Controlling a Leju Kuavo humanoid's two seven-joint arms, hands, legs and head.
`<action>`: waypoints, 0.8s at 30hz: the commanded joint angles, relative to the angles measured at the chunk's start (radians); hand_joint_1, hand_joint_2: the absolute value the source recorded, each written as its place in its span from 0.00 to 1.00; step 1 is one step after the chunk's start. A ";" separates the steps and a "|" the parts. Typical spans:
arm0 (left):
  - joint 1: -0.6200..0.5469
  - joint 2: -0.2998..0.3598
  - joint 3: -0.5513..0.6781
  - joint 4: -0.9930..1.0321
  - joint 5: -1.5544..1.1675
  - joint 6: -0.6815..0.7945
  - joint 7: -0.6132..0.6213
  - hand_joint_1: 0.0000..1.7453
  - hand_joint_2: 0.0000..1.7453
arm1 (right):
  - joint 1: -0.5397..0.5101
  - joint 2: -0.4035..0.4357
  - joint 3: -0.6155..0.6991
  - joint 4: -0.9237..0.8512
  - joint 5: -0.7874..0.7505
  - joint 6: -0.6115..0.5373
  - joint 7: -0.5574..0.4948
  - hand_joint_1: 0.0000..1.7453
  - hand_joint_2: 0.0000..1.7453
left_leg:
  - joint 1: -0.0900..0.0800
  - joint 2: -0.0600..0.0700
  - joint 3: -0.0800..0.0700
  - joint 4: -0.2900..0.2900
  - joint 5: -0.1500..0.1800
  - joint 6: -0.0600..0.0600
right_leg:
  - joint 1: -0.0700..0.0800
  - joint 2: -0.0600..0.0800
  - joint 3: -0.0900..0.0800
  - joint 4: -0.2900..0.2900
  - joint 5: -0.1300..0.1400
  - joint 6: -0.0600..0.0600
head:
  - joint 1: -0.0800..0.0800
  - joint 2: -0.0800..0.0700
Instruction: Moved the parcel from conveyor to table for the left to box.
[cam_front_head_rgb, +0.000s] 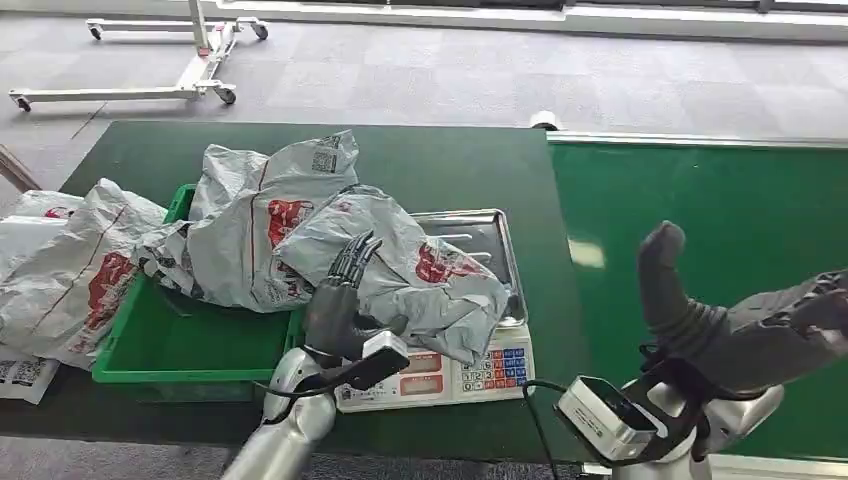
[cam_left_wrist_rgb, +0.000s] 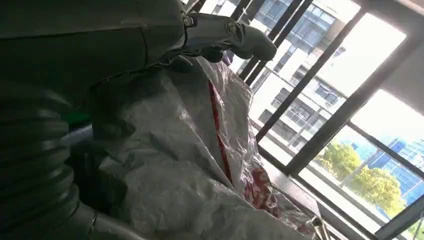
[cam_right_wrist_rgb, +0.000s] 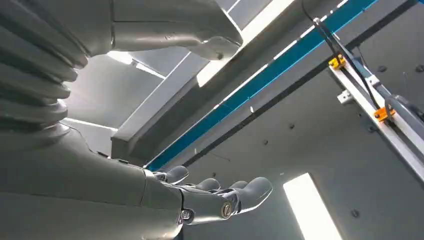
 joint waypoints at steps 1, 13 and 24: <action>-0.183 -0.037 -0.161 0.362 -0.160 0.060 0.087 0.00 1.00 | -0.043 0.008 -0.021 0.085 0.002 -0.001 -0.001 0.00 1.00 | 0.000 -0.004 0.002 -0.002 0.001 0.000 | 0.000 -0.002 0.003 -0.002 0.000 0.000 | 0.000 0.000; -0.217 -0.046 -0.207 0.455 -0.248 0.119 0.141 1.00 1.00 | -0.047 -0.002 -0.027 0.106 -0.013 -0.001 -0.001 0.00 1.00 | 0.001 -0.001 0.001 -0.001 0.000 0.000 | 0.001 0.000 0.002 -0.002 0.000 0.000 | 0.000 0.000; -0.228 -0.036 -0.217 0.461 -0.290 0.168 0.180 1.00 1.00 | -0.045 -0.002 -0.033 0.117 -0.019 -0.001 -0.001 0.00 1.00 | 0.001 -0.001 0.001 -0.001 0.000 0.000 | 0.001 0.001 0.002 -0.001 0.000 0.000 | 0.000 0.000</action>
